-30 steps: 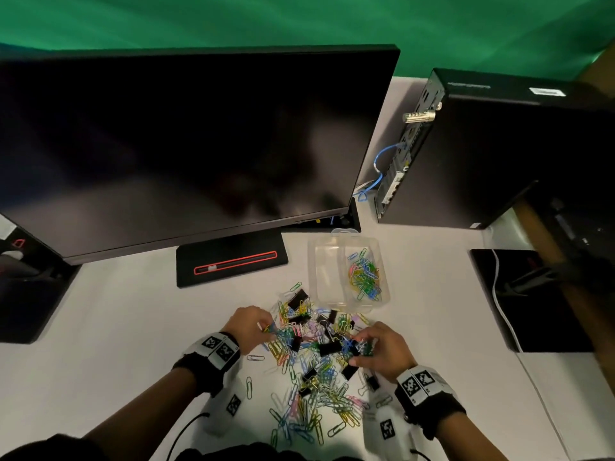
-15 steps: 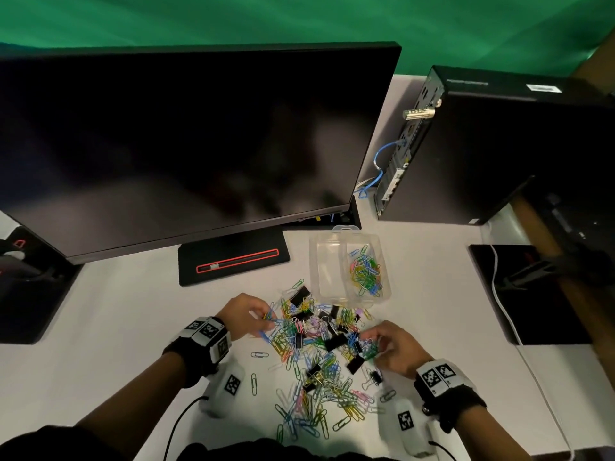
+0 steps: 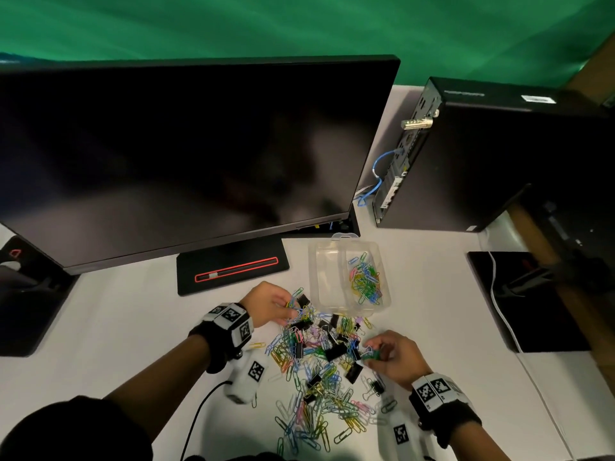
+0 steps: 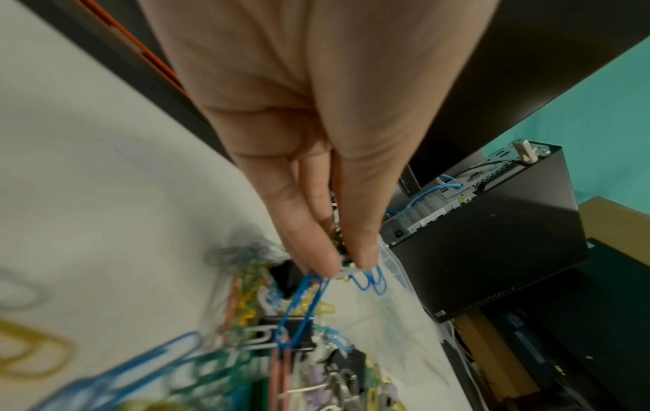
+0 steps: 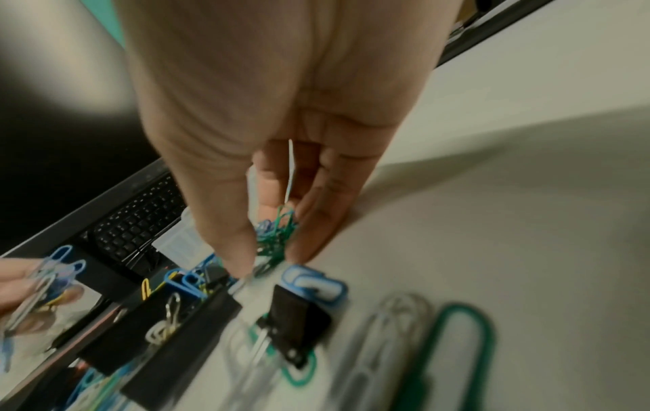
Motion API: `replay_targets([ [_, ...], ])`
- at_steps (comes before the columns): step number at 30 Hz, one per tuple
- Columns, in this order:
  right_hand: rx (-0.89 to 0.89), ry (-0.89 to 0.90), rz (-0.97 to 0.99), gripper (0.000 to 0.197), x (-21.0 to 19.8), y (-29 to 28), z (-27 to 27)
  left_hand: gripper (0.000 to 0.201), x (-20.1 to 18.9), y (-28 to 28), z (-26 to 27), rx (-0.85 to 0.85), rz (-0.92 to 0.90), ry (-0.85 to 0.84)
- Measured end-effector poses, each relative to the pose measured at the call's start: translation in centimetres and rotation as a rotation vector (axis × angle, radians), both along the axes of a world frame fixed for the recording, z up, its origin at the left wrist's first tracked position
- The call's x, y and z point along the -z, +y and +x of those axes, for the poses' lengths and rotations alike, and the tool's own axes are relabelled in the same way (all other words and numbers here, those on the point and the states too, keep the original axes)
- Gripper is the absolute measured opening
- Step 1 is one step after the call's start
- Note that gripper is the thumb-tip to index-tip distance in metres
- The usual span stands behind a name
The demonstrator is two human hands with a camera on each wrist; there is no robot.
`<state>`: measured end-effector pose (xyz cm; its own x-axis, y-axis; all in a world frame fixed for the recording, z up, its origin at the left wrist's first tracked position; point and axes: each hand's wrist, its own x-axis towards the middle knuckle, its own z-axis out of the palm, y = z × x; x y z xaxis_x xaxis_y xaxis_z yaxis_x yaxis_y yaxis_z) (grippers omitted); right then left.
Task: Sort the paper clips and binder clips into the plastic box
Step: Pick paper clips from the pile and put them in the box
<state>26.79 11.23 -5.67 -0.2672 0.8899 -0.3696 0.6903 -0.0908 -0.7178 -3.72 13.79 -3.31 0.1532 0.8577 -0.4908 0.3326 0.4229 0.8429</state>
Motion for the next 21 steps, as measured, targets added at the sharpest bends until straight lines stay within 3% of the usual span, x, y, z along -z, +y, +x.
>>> replay_targets([
  [8, 0.073, 0.035, 0.035, 0.019, 0.7, -0.3, 0.2, 0.027, -2.2, 4.8, 7.6, 0.137, 0.006, -0.100],
  [12, 0.085, 0.048, 0.032, 0.018, 1.0, -0.4, 0.3, 0.032, -2.3, 6.7, 11.1, 0.076, -0.044, -0.120],
  [14, 0.081, 0.056, 0.046, 0.015, 1.1, -0.4, 0.4, 0.018, -2.5, 7.8, 11.8, -0.044, -0.199, -0.279],
  [16, 0.080, 0.060, 0.058, 0.012, 1.2, -0.3, 0.4, 0.028, -2.2, 8.7, 12.2, -0.127, -0.324, -0.453],
  [19, 0.071, 0.037, 0.063, 0.012, 1.1, -0.3, 0.4, 0.055, -0.5, 9.2, 12.6, -0.146, -0.269, -0.430],
  [21, 0.078, 0.037, 0.062, 0.019, 1.0, -0.3, 0.4, 0.046, -1.0, 8.5, 12.4, -0.069, -0.260, -0.362],
])
